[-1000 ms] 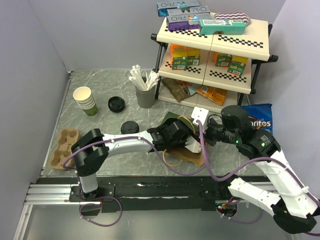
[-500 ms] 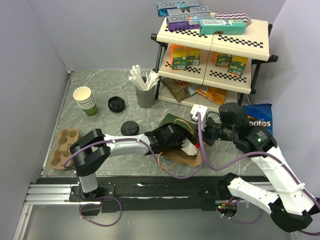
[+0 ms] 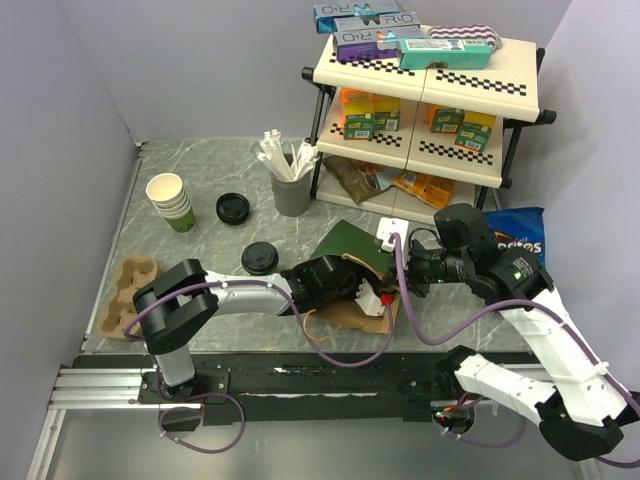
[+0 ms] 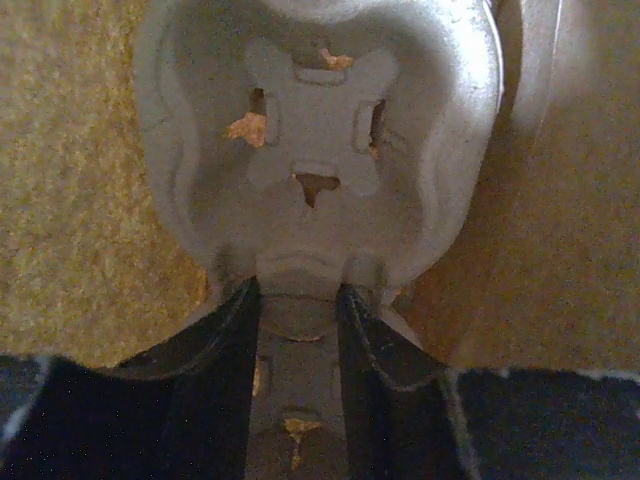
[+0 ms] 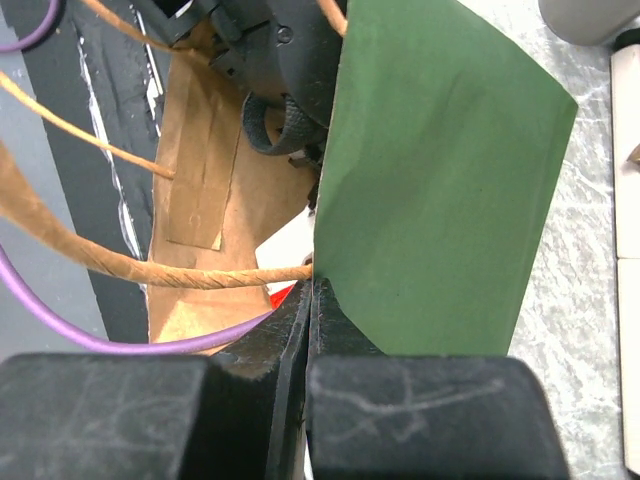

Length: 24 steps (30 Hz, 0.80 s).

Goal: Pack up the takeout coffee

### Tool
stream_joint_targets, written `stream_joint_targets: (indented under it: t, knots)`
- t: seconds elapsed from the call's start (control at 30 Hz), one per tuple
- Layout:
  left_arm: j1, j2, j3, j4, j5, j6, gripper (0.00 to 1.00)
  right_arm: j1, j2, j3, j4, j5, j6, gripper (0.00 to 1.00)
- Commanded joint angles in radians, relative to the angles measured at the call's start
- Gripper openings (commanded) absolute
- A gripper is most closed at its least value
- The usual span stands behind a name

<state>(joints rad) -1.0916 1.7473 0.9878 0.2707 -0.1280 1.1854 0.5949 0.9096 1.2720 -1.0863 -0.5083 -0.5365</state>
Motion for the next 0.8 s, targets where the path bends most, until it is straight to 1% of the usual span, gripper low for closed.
stream_joint_targets:
  t: [0.0,0.3,0.37,0.53,0.6,0.77]
  knots:
    - [0.032,0.007,0.032,0.013,-0.044,0.006,0.01,0.002,-0.006,0.059,-0.087,-0.094,-0.048,0.0]
    - [0.032,0.029,0.058,0.013,-0.068,-0.007,0.01,0.002,-0.001,0.066,-0.095,-0.087,-0.059,0.0]
    - [0.033,0.029,0.061,0.009,-0.07,-0.017,0.04,0.002,-0.005,0.061,-0.089,-0.078,-0.054,0.0]
    - [0.032,0.026,0.058,-0.002,-0.076,-0.032,0.03,0.002,-0.012,0.056,-0.066,-0.053,-0.049,0.0]
    - [0.033,0.024,0.057,-0.001,-0.078,-0.035,0.01,0.0,-0.012,0.05,-0.063,-0.047,-0.046,0.0]
    - [0.033,0.015,0.054,-0.008,-0.076,-0.041,0.01,-0.001,-0.014,0.047,-0.034,-0.015,-0.02,0.0]
